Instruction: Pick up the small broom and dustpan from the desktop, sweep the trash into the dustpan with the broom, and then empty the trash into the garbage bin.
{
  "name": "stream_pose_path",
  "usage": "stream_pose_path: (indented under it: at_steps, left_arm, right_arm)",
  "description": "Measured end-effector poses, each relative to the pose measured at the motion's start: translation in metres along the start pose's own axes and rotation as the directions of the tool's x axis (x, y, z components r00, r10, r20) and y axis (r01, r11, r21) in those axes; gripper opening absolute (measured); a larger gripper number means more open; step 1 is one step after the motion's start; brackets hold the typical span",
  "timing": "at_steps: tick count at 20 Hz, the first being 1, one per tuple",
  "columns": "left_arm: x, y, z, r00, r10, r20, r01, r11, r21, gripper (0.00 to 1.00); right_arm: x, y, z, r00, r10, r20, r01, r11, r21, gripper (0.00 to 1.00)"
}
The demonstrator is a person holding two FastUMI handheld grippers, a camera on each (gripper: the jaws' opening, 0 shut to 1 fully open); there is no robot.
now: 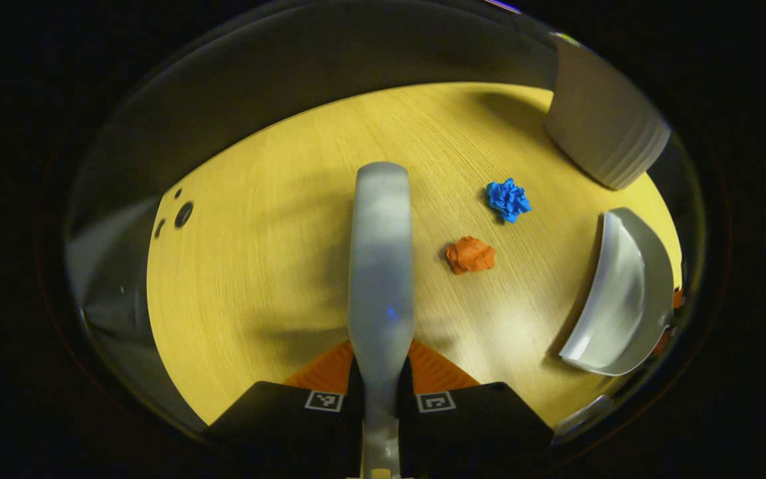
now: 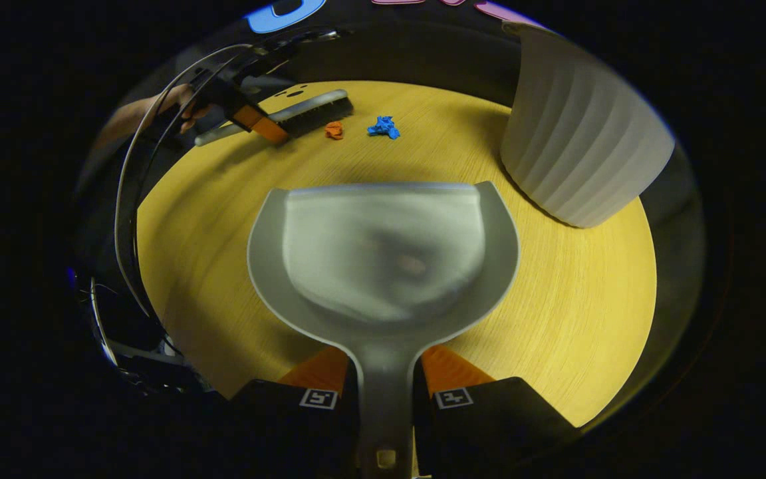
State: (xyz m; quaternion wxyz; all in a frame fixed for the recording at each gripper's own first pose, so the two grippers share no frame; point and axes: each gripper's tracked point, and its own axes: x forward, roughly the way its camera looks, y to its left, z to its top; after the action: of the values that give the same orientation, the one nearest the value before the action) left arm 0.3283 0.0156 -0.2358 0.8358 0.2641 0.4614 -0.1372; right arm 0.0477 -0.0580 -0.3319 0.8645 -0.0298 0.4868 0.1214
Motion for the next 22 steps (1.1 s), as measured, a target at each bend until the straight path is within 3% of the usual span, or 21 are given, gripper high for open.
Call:
stream_pose_path:
  at_steps: [6,10,13,17,21,22]
  left_arm:
    - [0.017,-0.011,0.046,1.000,0.006,0.008,-0.008,0.959,0.283,0.27]
    - [0.014,-0.041,0.046,0.991,-0.120,-0.065,0.136,0.898,0.418,0.27]
    - [0.012,-0.064,0.045,0.979,-0.182,-0.091,0.203,0.846,0.493,0.28]
    - [-0.009,-0.112,0.017,0.935,-0.312,-0.170,0.355,0.821,0.447,0.28]
    - [-0.035,-0.161,-0.024,0.860,-0.441,-0.255,0.506,0.795,0.333,0.28]
    - [-0.042,-0.173,-0.030,0.845,-0.461,-0.271,0.531,0.783,0.323,0.25]
  right_arm:
    - [0.005,-0.001,0.002,1.000,0.008,0.012,-0.007,0.999,-0.046,0.38]
    - [0.007,-0.002,0.003,1.000,0.021,0.006,-0.020,0.996,-0.084,0.41]
    - [0.005,0.000,0.004,1.000,0.026,-0.001,-0.026,0.994,-0.104,0.39]
    - [0.006,0.001,0.003,0.999,0.035,-0.004,-0.035,0.992,-0.121,0.41]
    - [0.005,0.002,0.002,0.999,0.048,-0.007,-0.048,0.989,-0.138,0.38]
    - [0.005,0.001,0.001,0.999,0.051,-0.006,-0.051,0.988,-0.147,0.41]
